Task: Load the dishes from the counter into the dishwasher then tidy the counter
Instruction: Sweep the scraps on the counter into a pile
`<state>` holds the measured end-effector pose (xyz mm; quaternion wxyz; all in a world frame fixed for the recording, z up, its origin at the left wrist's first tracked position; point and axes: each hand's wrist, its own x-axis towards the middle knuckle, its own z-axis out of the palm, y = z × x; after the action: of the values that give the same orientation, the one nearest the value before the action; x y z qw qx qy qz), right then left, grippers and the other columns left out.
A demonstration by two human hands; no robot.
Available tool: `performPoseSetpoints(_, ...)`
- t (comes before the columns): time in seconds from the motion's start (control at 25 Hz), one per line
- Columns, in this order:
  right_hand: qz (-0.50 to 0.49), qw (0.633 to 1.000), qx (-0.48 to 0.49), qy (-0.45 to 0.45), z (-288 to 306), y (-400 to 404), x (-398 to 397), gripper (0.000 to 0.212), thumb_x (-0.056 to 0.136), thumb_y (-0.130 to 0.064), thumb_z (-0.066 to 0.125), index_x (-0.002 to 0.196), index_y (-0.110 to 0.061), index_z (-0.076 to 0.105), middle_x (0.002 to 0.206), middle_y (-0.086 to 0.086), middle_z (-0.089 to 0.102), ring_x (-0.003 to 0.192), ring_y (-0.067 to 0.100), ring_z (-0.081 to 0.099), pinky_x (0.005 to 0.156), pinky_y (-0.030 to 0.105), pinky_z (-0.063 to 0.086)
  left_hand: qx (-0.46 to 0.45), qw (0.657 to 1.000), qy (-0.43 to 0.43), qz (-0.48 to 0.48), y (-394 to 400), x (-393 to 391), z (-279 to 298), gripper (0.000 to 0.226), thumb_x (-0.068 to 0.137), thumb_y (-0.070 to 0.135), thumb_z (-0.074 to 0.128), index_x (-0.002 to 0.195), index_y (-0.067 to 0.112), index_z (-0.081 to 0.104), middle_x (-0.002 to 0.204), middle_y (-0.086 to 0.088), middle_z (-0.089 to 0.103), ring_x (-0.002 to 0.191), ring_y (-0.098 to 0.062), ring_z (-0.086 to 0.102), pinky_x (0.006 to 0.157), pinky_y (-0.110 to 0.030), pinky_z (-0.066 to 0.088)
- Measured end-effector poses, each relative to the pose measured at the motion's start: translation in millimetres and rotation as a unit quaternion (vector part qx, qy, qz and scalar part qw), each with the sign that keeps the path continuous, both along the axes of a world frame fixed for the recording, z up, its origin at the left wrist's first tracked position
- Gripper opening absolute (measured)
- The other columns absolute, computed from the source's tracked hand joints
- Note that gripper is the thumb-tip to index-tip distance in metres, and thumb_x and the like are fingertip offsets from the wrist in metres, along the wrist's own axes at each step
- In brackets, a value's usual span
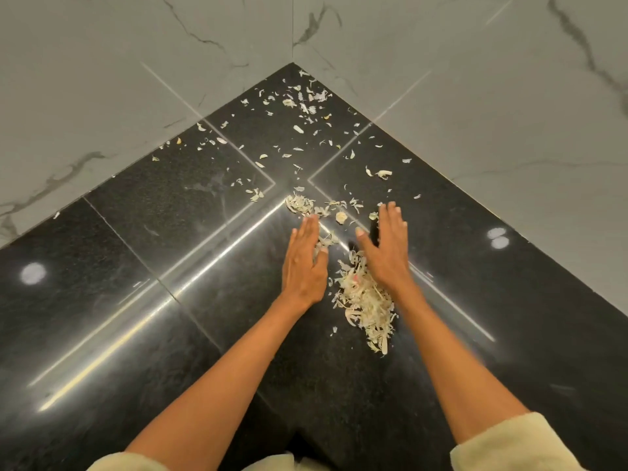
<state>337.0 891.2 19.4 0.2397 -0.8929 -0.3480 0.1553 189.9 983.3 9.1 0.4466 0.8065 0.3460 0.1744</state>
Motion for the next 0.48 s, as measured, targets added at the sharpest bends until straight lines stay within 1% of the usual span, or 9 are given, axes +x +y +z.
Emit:
performPoseSetpoints(0.08,0.083,0.995,0.029,0.037,5.1,-6.6,-21.1,0.087,0.095,-0.069,0.026,0.16,-0.016,0.005,0.167,-0.002,-0.004,0.154,0.011,-0.005,0.125,0.038,0.0,-0.035,0.999,-0.032,0.001,-14.9,10.7,2.9,0.064,0.096,0.031,0.03,0.157,0.014,0.02,0.163,0.003,0.016,0.151,-0.004,0.008,0.125,-0.035,0.005)
performPoseSetpoints(0.12,0.112,0.99,0.052,0.063,12.0,-9.7,-25.9,0.084,0.096,-0.067,0.03,0.161,-0.018,0.009,0.168,-0.003,0.002,0.154,0.009,0.0,0.125,0.034,0.004,-0.062,0.996,-0.062,0.014,-16.4,12.9,5.9,0.062,0.096,0.027,0.034,0.156,0.014,0.024,0.162,0.002,0.021,0.151,-0.006,0.012,0.125,-0.037,0.009)
performPoseSetpoints(0.16,0.114,0.987,0.084,0.083,20.5,-10.7,-22.4,0.077,0.099,-0.06,0.037,0.16,-0.018,0.016,0.167,-0.001,0.011,0.153,0.01,0.007,0.123,0.03,0.01,-0.078,0.992,-0.093,0.033,-13.5,13.3,9.7,0.06,0.095,0.021,0.038,0.155,0.014,0.028,0.161,0.001,0.026,0.15,-0.007,0.017,0.125,-0.038,0.013)
performPoseSetpoints(0.2,0.088,0.985,0.12,0.082,25.3,-10.7,-9.1,0.069,0.102,-0.05,0.044,0.158,-0.016,0.023,0.165,0.004,0.021,0.152,0.014,0.017,0.12,0.025,0.016,-0.079,0.988,-0.115,0.059,-7.6,13.7,12.9,0.059,0.095,0.017,0.04,0.154,0.014,0.031,0.159,0.001,0.03,0.149,-0.009,0.021,0.124,-0.039,0.017)
performPoseSetpoints(0.24,0.041,0.986,0.145,0.067,27.3,-10.9,11.4,0.062,0.103,-0.04,0.048,0.155,-0.011,0.03,0.162,0.009,0.029,0.149,0.02,0.025,0.117,0.019,0.019,-0.07,0.986,-0.12,0.093,1.8,13.3,14.8,0.058,0.095,0.014,0.041,0.153,0.013,0.033,0.158,0.0,0.032,0.148,-0.009,0.023,0.124,-0.038,0.019)
performPoseSetpoints(0.28,-0.013,0.987,0.149,0.051,27.1,-11.9,36.5,0.06,0.103,-0.035,0.049,0.153,-0.007,0.032,0.159,0.013,0.032,0.148,0.024,0.028,0.117,0.019,0.021,-0.056,0.984,-0.106,0.13,13.2,11.9,15.1,0.058,0.095,0.014,0.039,0.152,0.012,0.033,0.158,-0.001,0.032,0.148,-0.011,0.024,0.124,-0.035,0.018)
performPoseSetpoints(0.36,-0.091,0.989,0.108,0.053,22.7,-14.9,89.3,0.067,0.103,-0.039,0.047,0.158,-0.008,0.023,0.165,0.01,0.022,0.152,0.022,0.018,0.125,0.036,0.016,-0.023,0.983,-0.045,0.174,38.0,10.1,11.2,0.06,0.095,0.018,0.035,0.154,0.008,0.029,0.16,-0.006,0.029,0.149,-0.015,0.022,0.124,-0.03,0.012)
performPoseSetpoints(0.4,-0.1,0.989,0.084,0.063,19.2,-12.6,109.6,0.069,0.104,-0.041,0.046,0.159,-0.009,0.019,0.166,0.008,0.018,0.153,0.02,0.013,0.126,0.042,0.012,-0.006,0.986,-0.008,0.168,48.5,11.0,7.0,0.061,0.096,0.02,0.033,0.155,0.009,0.025,0.161,-0.006,0.025,0.15,-0.016,0.019,0.124,-0.03,0.009)
performPoseSetpoints(0.48,-0.069,0.995,0.052,0.045,8.9,3.6,129.3,0.07,0.103,-0.042,0.044,0.159,-0.009,0.018,0.166,0.008,0.018,0.154,0.021,0.011,0.126,0.043,0.008,0.041,0.989,0.057,0.127,59.9,18.6,-2.2,0.062,0.098,0.023,0.031,0.156,0.011,0.018,0.164,-0.005,0.018,0.152,-0.015,0.01,0.125,-0.036,0.006)
